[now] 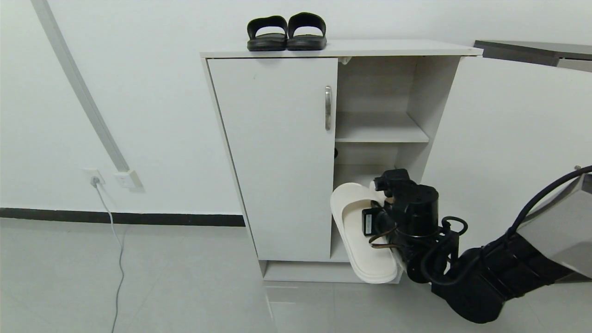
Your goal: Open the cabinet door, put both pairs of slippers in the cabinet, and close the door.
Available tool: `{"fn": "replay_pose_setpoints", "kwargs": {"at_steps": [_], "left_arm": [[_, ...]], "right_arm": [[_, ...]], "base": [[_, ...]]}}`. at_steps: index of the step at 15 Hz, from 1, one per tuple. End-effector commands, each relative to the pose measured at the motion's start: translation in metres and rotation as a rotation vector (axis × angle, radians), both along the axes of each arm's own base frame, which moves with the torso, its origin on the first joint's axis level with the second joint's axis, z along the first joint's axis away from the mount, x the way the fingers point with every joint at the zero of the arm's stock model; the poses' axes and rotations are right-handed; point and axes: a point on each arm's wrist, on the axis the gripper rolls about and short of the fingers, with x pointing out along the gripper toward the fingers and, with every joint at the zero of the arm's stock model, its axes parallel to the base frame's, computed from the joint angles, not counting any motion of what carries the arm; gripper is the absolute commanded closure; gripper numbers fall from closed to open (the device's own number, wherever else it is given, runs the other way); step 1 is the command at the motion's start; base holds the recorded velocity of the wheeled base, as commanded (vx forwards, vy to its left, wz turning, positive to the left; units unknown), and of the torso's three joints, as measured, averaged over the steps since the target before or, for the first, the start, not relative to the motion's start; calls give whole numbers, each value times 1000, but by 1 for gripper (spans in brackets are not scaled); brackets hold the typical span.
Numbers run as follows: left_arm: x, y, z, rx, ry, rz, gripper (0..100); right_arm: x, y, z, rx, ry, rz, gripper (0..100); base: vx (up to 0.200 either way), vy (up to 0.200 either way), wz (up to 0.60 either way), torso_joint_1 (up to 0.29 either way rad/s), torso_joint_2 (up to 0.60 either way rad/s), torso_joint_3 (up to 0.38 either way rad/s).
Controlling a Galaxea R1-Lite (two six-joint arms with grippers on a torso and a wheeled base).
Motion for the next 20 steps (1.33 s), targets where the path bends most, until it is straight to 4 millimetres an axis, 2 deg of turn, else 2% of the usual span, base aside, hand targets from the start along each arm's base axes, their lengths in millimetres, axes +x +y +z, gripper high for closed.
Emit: {"fn": "replay_pose_setpoints", "kwargs": {"at_steps": [1, 7, 12, 17, 20], "left_arm": [[0, 0, 0, 0, 3, 0, 100], [0, 0, 0, 0, 3, -1, 100], [0, 0, 0, -2, 3, 0, 100], [0, 0, 0, 0, 3, 0, 100], [0, 0, 0, 0, 3, 0, 100]], "right_arm": [[9, 14, -2, 15, -2, -50, 100], [12, 13, -9, 5, 10, -84, 100], [15, 24, -27, -1, 28, -49, 100], [34, 34, -47, -14, 41, -48, 100], [38, 38, -47, -13, 34, -46, 100]], "base": [[0, 0, 0, 0, 0, 0], [0, -200, 0, 2, 7, 2], [0, 0, 0, 0, 0, 0], [0, 0, 0, 0, 0, 0], [0, 0, 0, 0, 0, 0]]}}
